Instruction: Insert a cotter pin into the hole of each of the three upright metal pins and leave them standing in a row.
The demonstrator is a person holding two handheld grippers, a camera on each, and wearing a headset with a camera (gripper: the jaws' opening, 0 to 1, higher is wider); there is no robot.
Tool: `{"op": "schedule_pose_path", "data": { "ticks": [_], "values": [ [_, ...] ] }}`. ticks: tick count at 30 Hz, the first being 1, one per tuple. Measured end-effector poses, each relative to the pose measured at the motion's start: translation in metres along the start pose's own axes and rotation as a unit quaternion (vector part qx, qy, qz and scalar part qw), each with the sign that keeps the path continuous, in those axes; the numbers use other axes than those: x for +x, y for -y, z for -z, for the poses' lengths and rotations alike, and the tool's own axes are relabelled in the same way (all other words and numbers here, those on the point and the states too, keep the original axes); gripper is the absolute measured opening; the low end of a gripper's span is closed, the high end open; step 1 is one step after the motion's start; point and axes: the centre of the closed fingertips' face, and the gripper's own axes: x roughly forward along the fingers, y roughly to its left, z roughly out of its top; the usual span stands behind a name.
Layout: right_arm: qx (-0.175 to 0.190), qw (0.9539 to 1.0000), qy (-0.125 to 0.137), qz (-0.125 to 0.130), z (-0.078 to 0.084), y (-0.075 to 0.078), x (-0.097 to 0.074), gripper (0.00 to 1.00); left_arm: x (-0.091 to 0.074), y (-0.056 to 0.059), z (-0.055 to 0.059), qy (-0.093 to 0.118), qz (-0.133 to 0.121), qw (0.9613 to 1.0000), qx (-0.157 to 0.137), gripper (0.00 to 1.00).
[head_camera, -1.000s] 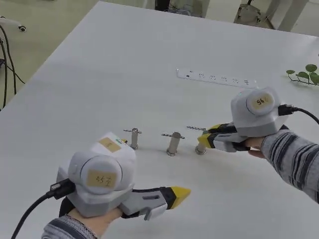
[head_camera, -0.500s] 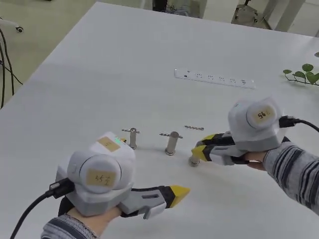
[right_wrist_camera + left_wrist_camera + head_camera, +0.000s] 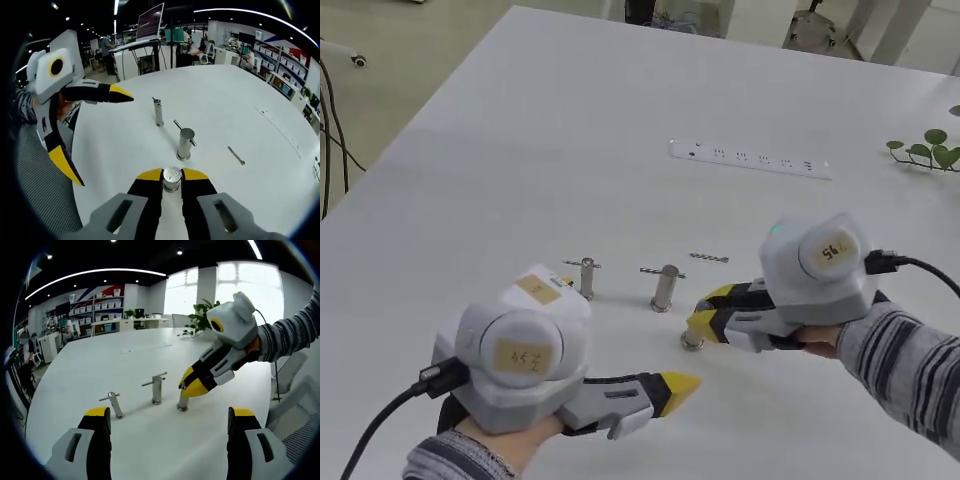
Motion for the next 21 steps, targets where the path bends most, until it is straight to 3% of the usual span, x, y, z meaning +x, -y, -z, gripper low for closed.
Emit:
{"op": "schedule_pose_path", "data": {
  "ticks": [17,21],
  "values": [
    [-0.030,0.9995,0.005,0.008,0.0009,-0.0026,0.0012,0.09,0.0016,0.0023,0.0015,-0.004,0.004,1.0000,0.003,0.96],
    [-0.041,0.9992,0.003,0.002,0.0021,-0.0054,0.0006,0.15,0.0011,0.0026,0.0013,-0.003,0.004,1.0000,0.004,0.96]
  ]
}}
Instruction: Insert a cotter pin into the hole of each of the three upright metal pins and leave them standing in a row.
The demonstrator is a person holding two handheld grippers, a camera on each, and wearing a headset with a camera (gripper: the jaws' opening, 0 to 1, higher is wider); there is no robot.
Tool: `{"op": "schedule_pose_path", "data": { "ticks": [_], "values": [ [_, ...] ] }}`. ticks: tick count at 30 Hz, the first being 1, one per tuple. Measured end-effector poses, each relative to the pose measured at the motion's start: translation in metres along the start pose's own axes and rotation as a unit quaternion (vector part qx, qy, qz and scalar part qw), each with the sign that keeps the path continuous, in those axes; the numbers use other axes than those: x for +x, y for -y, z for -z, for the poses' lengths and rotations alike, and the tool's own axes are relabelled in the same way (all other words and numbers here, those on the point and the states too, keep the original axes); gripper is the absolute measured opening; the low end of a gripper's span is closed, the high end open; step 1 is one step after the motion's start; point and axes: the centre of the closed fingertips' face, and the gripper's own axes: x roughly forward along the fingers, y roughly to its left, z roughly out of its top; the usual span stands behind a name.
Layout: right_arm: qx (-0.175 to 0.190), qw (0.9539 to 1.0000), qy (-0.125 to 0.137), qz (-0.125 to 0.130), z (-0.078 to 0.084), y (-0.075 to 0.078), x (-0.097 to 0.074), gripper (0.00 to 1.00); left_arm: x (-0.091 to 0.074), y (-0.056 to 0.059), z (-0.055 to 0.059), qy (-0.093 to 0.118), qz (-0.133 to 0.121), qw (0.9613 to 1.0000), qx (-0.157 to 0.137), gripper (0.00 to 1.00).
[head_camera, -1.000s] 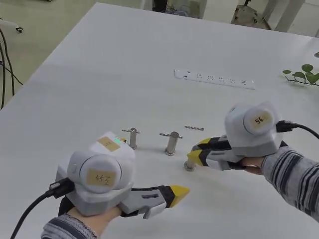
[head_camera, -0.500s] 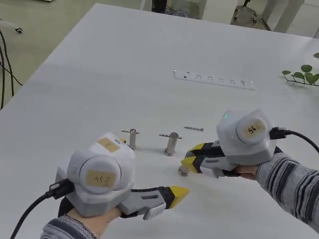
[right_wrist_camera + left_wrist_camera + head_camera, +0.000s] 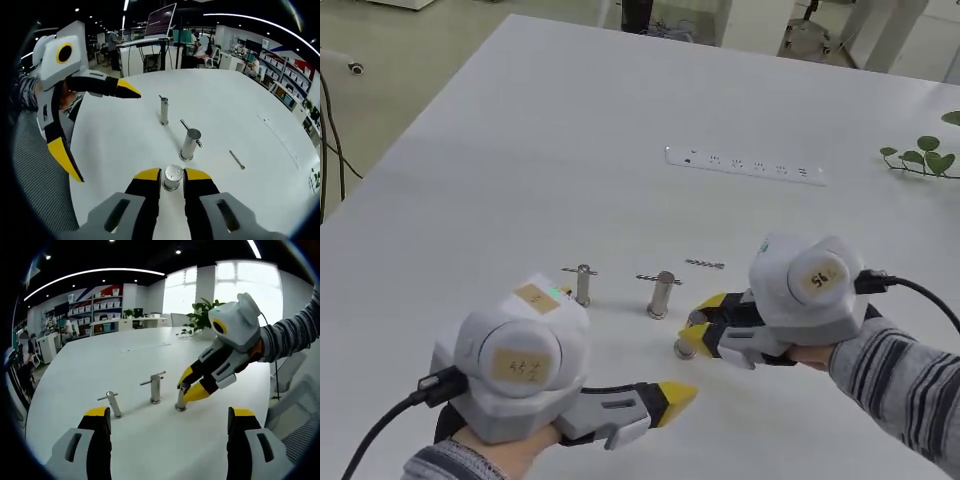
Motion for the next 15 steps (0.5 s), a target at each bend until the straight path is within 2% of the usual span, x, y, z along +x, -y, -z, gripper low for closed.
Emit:
{"op": "schedule_pose_path", "data": {
  "ticks": [2,9,15],
  "values": [
    [0.009,0.9999,-0.002,-0.009,0.002,-0.003,-0.001,0.19,0.000,0.000,0.000,0.000,-0.001,1.0000,0.000,0.96],
    [-0.001,0.9996,-0.004,-0.028,0.003,-0.004,-0.011,0.24,-0.001,-0.001,-0.001,0.000,-0.004,1.0000,0.006,0.97],
    [0.000,0.9986,-0.022,-0.048,0.012,-0.001,-0.020,0.25,-0.001,-0.002,-0.001,0.000,-0.007,0.9999,0.011,0.97]
  ]
}}
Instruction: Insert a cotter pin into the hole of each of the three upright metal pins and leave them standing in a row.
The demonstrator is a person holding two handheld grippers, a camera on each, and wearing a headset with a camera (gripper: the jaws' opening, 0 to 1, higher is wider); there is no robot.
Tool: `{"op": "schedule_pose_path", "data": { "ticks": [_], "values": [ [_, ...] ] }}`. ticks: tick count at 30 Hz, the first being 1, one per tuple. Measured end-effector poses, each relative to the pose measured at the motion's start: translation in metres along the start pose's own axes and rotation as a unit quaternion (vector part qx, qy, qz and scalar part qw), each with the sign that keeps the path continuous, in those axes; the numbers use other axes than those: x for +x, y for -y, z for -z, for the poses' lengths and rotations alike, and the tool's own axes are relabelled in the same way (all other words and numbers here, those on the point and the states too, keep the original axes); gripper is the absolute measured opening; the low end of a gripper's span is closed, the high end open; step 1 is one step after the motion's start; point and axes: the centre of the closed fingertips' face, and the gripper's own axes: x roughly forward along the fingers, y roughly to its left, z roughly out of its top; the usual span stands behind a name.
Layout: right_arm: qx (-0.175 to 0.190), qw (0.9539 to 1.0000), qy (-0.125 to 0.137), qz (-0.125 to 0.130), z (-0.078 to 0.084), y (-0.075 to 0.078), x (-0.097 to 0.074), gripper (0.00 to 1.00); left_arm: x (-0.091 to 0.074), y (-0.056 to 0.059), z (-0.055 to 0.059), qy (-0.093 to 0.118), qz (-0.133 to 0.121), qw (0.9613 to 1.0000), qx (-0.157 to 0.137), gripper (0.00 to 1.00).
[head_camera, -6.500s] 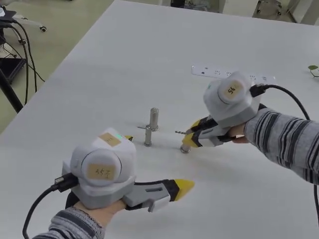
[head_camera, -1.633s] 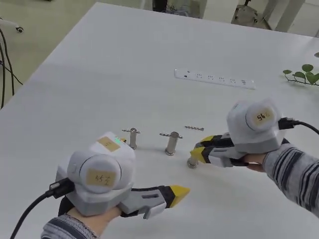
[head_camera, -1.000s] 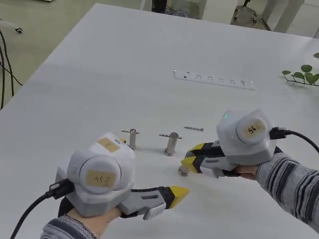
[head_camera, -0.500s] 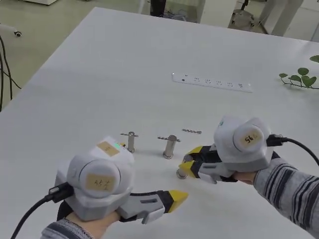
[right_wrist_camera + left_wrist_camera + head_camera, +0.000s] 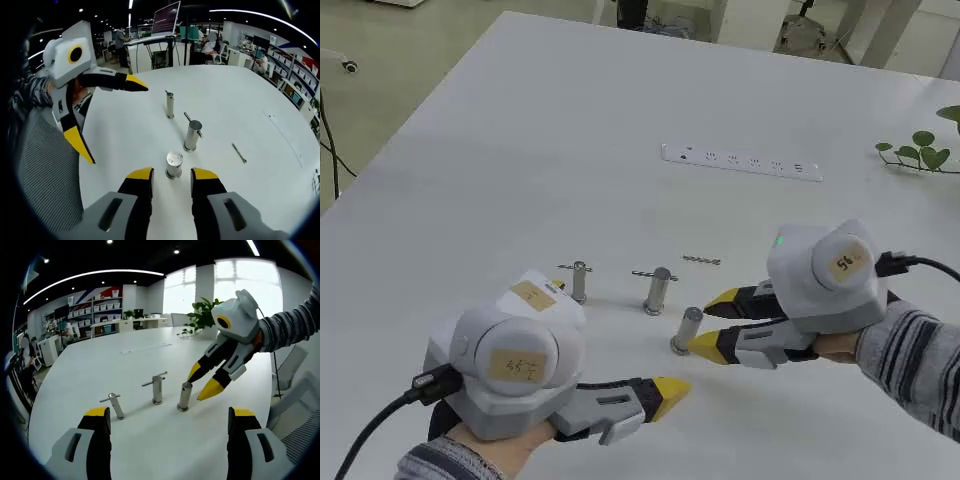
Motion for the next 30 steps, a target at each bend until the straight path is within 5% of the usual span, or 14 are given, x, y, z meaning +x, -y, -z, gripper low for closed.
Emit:
{"op": "schedule_pose_path", "data": {
  "ticks": [14,30],
  "values": [
    [-0.026,0.9985,-0.047,0.006,0.007,0.041,-0.010,0.24,0.000,-0.006,0.002,-0.002,-0.008,0.9999,-0.015,0.96],
    [-0.074,0.9898,-0.120,0.020,0.015,0.098,0.017,0.21,-0.001,-0.015,0.002,0.002,-0.022,0.9995,-0.023,0.91]
  ]
}}
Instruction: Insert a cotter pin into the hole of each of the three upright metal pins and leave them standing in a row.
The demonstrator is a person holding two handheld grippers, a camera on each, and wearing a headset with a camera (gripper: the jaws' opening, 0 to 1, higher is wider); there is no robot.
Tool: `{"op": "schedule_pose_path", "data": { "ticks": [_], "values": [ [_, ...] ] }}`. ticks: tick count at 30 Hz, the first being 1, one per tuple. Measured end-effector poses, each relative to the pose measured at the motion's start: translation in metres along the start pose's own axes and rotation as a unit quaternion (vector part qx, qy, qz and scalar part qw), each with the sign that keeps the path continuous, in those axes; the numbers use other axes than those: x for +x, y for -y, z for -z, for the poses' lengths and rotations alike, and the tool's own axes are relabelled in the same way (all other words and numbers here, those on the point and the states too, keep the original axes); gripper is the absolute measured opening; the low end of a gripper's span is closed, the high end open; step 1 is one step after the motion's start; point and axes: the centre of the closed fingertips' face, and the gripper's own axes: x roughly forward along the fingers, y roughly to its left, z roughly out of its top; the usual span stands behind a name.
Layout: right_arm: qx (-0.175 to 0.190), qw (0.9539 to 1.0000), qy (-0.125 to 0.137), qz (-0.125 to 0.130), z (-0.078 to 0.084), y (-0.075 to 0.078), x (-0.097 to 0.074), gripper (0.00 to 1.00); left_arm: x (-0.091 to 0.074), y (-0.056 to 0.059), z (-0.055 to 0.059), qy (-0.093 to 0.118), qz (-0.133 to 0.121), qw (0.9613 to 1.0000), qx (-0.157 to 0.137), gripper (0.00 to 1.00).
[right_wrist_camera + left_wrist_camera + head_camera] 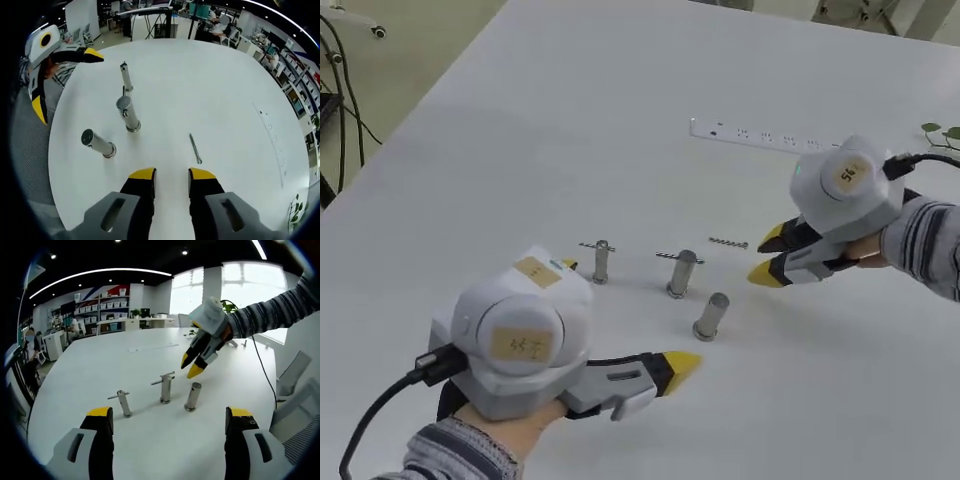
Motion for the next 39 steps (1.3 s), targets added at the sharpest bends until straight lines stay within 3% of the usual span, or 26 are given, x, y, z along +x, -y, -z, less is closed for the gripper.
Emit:
{"op": "schedule_pose_path", "data": {
  "ticks": [6,8,14,24,33,39],
  "values": [
    [0.003,0.9999,-0.009,-0.005,-0.001,0.016,0.010,0.20,0.000,-0.003,0.001,0.002,-0.004,1.0000,-0.004,0.91],
    [0.011,0.9999,-0.007,-0.008,-0.002,0.028,0.016,0.20,0.000,-0.003,0.000,0.004,-0.005,1.0000,-0.002,0.91],
    [0.021,0.9997,-0.008,-0.008,-0.004,0.037,0.024,0.18,0.001,-0.004,0.001,0.001,-0.005,1.0000,-0.007,0.90],
    [0.013,0.9995,-0.016,-0.022,-0.006,0.043,0.031,0.13,0.001,-0.004,0.001,0.001,-0.002,1.0000,-0.010,0.89],
    [0.002,0.9986,-0.035,-0.040,-0.003,0.034,0.033,0.03,0.001,-0.004,0.002,0.000,-0.002,1.0000,-0.010,0.88],
    [0.000,0.9988,-0.036,-0.035,-0.004,0.034,0.033,0.01,0.001,-0.003,0.002,-0.003,-0.001,1.0000,-0.008,0.87]
  ]
}}
